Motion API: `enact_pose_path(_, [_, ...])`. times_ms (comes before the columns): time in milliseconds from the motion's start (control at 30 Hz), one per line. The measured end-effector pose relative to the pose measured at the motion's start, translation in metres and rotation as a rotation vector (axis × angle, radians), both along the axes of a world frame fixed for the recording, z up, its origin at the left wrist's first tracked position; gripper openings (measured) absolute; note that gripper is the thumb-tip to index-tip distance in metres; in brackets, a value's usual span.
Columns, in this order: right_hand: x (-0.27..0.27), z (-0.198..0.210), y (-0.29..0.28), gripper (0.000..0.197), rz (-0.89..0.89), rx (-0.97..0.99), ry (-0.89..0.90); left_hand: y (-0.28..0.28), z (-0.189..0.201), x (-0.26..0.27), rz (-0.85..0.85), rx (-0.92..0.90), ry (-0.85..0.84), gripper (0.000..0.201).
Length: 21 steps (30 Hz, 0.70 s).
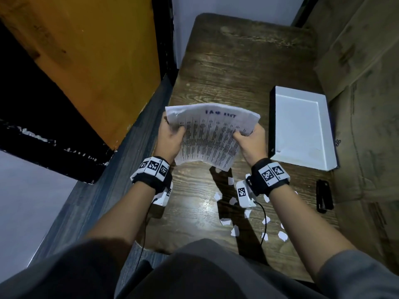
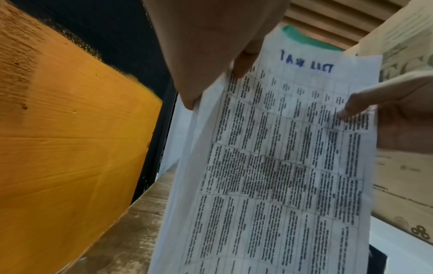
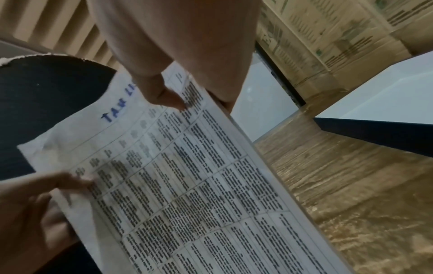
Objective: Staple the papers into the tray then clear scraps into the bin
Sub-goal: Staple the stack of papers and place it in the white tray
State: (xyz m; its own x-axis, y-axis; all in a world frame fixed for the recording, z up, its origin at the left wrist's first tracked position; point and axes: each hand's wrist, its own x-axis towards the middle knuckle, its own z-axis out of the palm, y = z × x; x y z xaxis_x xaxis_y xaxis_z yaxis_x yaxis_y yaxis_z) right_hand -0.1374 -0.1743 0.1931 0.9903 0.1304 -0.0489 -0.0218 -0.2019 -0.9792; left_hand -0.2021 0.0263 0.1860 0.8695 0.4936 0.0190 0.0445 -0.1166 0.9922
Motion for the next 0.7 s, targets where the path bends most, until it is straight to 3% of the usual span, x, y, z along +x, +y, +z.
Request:
enact_pose_path(233, [0.003, 0.011, 0.005, 0.027, -0.049, 0.057, -0.062, 0.001, 0.014, 0.002, 0.087, -0.014, -0.121, 0.03])
enact_pose_path(367, [-0.011, -0.024, 0.013, 0.03, -0.033, -0.026, 0.101, -0.006, -0.016, -0.005, 0.116, -0.049, 0.028, 0.023])
enact_pose_path(433, [-0.016, -0.034, 0.015, 0.029, -0.033, -0.022, 0.138, -0.006, -0.02, -0.003, 0.128, -0.023, 0.057, 0.027])
enact_pose_path(567, [-0.012, -0.033, 0.014, 0.025, -0.015, 0.063, 0.188, 0.012, 0.01, 0.006, 0.077, 0.076, -0.009, 0.039])
enact_pose_path(700, [-0.015, -0.061, 0.015, 0.03, 0.036, 0.031, 0.403, 0.026, 0.004, 0.018, -0.106, 0.293, 0.245, 0.042])
